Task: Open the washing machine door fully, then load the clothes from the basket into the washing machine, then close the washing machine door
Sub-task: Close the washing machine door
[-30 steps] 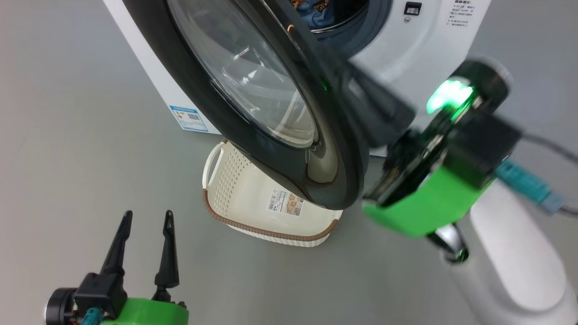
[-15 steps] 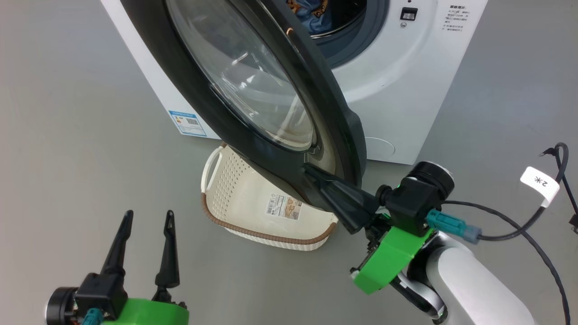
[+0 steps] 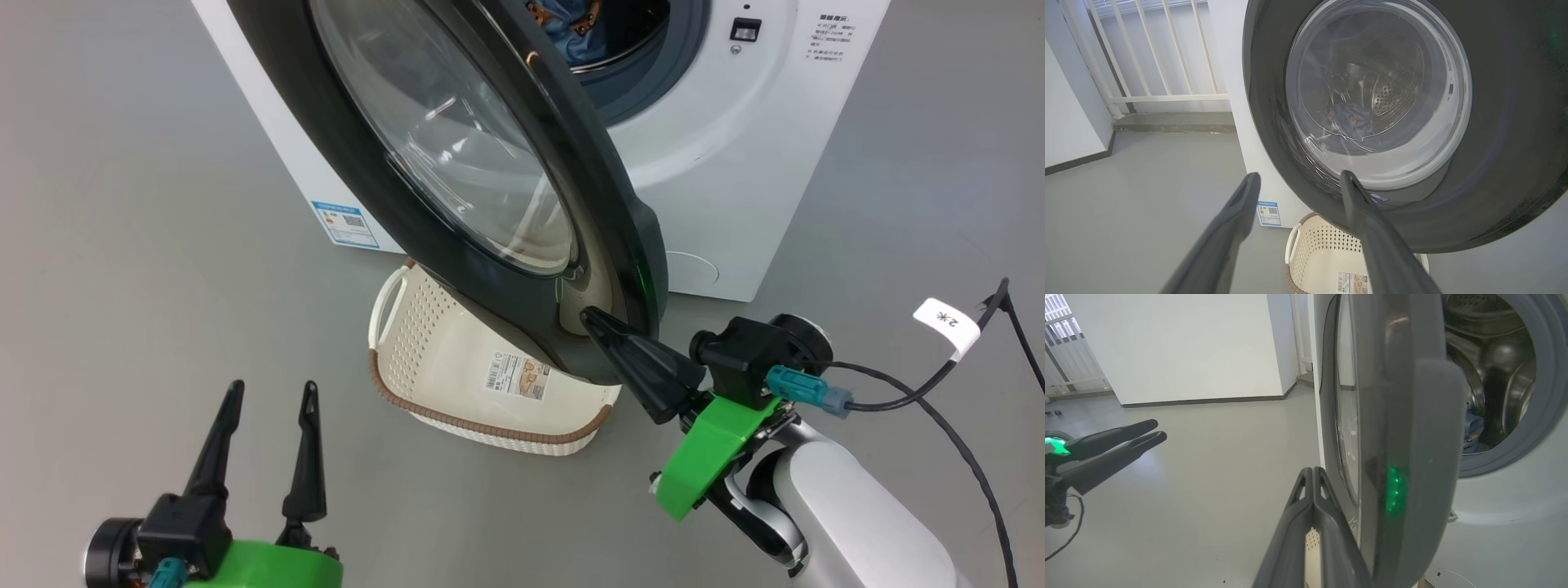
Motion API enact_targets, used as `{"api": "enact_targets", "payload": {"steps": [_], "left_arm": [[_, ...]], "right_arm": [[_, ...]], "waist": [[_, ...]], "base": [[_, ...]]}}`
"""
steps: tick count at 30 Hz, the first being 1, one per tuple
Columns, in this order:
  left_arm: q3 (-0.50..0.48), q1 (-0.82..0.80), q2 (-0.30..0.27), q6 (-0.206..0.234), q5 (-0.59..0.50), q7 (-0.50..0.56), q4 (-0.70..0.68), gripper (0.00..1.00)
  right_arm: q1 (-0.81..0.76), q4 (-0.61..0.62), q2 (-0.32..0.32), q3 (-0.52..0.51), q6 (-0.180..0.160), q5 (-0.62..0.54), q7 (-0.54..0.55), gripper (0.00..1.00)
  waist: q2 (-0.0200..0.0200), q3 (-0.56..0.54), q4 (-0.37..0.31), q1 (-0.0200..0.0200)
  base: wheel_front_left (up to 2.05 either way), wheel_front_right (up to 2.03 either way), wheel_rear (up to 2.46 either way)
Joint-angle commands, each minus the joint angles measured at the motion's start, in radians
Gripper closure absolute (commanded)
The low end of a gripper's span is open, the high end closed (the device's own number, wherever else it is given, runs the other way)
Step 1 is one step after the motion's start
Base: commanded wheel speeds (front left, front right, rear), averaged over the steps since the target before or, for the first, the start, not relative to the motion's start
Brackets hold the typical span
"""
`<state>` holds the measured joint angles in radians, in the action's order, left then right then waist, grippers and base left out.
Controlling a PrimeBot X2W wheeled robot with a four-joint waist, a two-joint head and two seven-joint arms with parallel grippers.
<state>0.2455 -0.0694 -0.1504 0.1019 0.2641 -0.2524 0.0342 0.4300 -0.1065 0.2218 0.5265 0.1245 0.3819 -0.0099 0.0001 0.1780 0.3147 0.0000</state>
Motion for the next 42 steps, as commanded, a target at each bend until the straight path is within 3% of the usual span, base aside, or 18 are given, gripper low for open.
{"api": "enact_targets", "payload": {"steps": [1, 24, 42], "left_arm": [[-0.040, -0.020, -0.011, 0.002, -0.018, -0.009, -0.013, 0.00], [-0.044, -0.042, -0.002, 0.002, -0.030, -0.009, -0.028, 0.00], [-0.055, -0.083, 0.043, -0.009, -0.049, -0.009, -0.044, 0.00]], "right_arm": [[0.019, 0.017, -0.016, 0.003, 0.006, 0.017, -0.011, 1.00], [0.158, -0.147, 0.004, -0.077, 0.006, 0.030, -0.053, 1.00], [0.472, -0.453, 0.039, -0.181, 0.006, 0.051, -0.151, 1.00]], "waist": [[-0.0001, 0.001, -0.001, 0.0000], [-0.0001, 0.044, -0.021, 0.0000], [-0.0001, 0.145, 0.012, 0.0000]], "base": [[0.00, 0.00, 0.00], [0.00, 0.00, 0.00], [0.00, 0.00, 0.00]]}}
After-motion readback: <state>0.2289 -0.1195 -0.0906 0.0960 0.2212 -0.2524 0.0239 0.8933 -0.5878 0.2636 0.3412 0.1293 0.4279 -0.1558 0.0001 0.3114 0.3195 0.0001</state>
